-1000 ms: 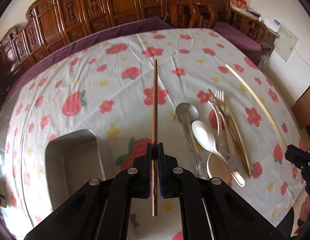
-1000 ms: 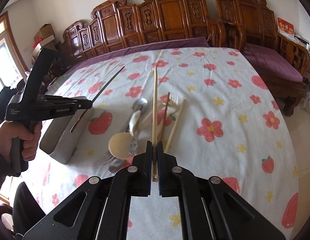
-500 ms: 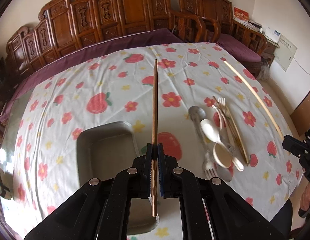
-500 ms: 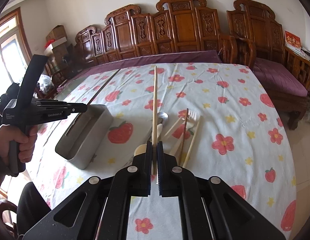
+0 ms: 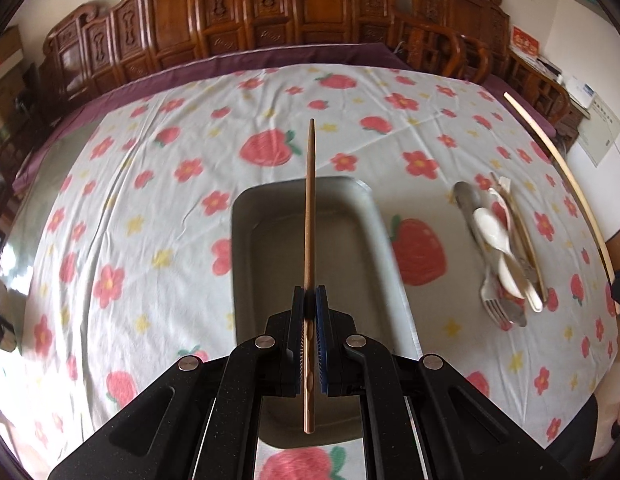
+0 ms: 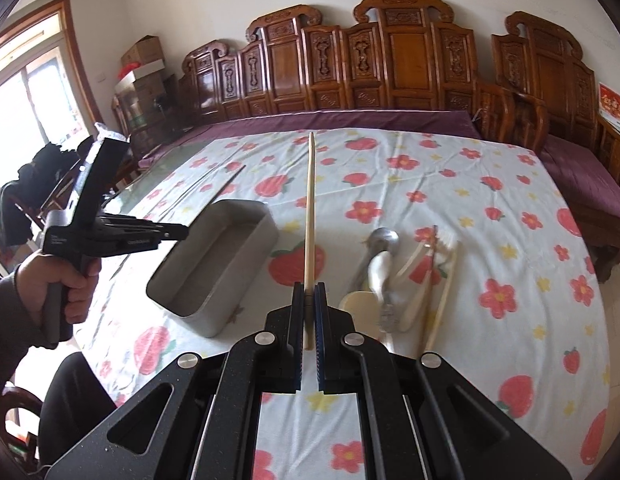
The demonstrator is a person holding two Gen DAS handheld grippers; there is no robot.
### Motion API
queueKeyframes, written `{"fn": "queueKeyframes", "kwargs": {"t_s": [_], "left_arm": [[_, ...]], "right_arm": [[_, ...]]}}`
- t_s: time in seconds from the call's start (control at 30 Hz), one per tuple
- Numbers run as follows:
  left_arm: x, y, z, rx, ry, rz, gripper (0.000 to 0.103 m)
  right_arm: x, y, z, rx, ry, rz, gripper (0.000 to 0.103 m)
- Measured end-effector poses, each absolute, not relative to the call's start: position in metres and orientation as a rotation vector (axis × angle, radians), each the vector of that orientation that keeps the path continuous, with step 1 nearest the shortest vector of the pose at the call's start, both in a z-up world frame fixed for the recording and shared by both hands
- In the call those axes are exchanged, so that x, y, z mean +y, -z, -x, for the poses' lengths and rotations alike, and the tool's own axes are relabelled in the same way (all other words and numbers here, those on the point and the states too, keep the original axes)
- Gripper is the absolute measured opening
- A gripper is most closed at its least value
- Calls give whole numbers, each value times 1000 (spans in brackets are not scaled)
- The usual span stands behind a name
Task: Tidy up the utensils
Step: 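Carry both chopsticks over the grey metal tray with both tools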
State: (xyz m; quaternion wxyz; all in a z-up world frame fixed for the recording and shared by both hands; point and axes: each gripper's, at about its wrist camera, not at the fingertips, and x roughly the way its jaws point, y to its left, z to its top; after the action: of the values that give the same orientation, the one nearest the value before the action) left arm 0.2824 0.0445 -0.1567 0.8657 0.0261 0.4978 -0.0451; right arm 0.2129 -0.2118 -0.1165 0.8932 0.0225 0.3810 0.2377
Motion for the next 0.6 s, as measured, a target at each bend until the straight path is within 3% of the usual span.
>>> {"fn": "queueKeyframes", "kwargs": {"t_s": [0.6], "left_arm": [[55, 188, -273, 1081, 123, -6, 5]], "right_arm": [[-137, 115, -220, 807, -544, -27, 6]]}}
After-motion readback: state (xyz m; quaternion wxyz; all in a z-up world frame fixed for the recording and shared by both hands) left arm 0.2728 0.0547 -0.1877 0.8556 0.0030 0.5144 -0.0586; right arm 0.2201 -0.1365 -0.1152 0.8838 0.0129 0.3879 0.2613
